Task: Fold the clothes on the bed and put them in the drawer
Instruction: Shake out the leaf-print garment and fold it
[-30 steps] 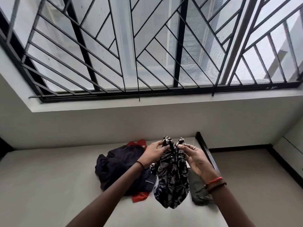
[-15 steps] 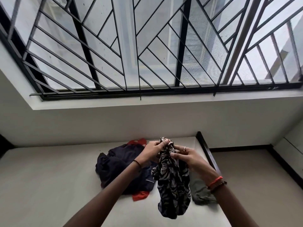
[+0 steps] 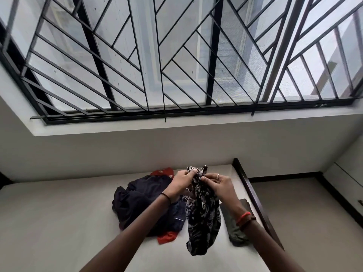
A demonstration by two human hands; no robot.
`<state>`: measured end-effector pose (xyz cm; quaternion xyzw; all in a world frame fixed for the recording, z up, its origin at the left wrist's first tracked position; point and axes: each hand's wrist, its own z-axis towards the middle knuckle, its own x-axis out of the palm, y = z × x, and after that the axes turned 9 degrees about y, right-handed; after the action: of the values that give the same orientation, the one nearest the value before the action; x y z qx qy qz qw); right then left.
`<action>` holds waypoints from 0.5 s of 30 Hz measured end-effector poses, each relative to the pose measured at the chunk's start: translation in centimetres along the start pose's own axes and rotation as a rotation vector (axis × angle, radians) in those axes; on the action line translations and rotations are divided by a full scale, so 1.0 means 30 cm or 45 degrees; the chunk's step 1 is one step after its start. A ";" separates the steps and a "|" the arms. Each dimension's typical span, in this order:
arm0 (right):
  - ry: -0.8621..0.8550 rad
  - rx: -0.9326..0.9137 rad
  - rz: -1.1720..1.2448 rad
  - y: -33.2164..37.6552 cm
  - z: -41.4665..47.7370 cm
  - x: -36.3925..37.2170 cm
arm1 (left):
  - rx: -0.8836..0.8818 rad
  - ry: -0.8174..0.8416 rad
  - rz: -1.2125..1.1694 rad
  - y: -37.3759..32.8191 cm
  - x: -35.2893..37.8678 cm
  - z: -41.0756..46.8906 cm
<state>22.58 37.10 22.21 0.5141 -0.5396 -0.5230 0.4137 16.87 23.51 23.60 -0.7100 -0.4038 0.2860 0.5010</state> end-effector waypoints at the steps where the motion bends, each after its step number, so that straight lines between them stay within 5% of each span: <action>1: 0.025 -0.022 -0.128 -0.005 0.001 0.006 | -0.033 -0.008 -0.042 -0.007 0.003 -0.005; 6: 0.312 -0.043 -0.556 0.006 -0.022 0.015 | -0.068 0.012 -0.233 -0.004 -0.016 -0.022; 15: 0.178 -0.113 -0.906 -0.007 -0.034 0.024 | -0.044 0.149 -0.537 0.011 -0.046 -0.043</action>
<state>23.51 36.27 22.06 0.6856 -0.2742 -0.6206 0.2638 17.31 21.65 23.71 -0.6338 -0.5183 0.1261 0.5601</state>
